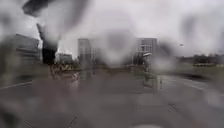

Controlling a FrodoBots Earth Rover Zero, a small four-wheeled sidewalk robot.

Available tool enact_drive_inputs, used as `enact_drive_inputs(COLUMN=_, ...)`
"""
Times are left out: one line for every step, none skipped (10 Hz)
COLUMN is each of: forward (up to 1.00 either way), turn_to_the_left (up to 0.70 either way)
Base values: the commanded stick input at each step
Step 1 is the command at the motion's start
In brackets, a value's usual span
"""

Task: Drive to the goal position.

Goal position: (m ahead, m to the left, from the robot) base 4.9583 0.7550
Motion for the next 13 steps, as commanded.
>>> enact_drive_inputs(forward=0.07, turn_to_the_left=0.0)
enact_drive_inputs(forward=0.07, turn_to_the_left=0.0)
enact_drive_inputs(forward=0.07, turn_to_the_left=0.0)
enact_drive_inputs(forward=0.07, turn_to_the_left=0.0)
enact_drive_inputs(forward=0.07, turn_to_the_left=0.0)
enact_drive_inputs(forward=0.07, turn_to_the_left=0.0)
enact_drive_inputs(forward=0.07, turn_to_the_left=0.0)
enact_drive_inputs(forward=0.07, turn_to_the_left=0.0)
enact_drive_inputs(forward=0.07, turn_to_the_left=0.0)
enact_drive_inputs(forward=0.07, turn_to_the_left=0.0)
enact_drive_inputs(forward=0.07, turn_to_the_left=0.0)
enact_drive_inputs(forward=0.07, turn_to_the_left=0.0)
enact_drive_inputs(forward=0.07, turn_to_the_left=0.0)
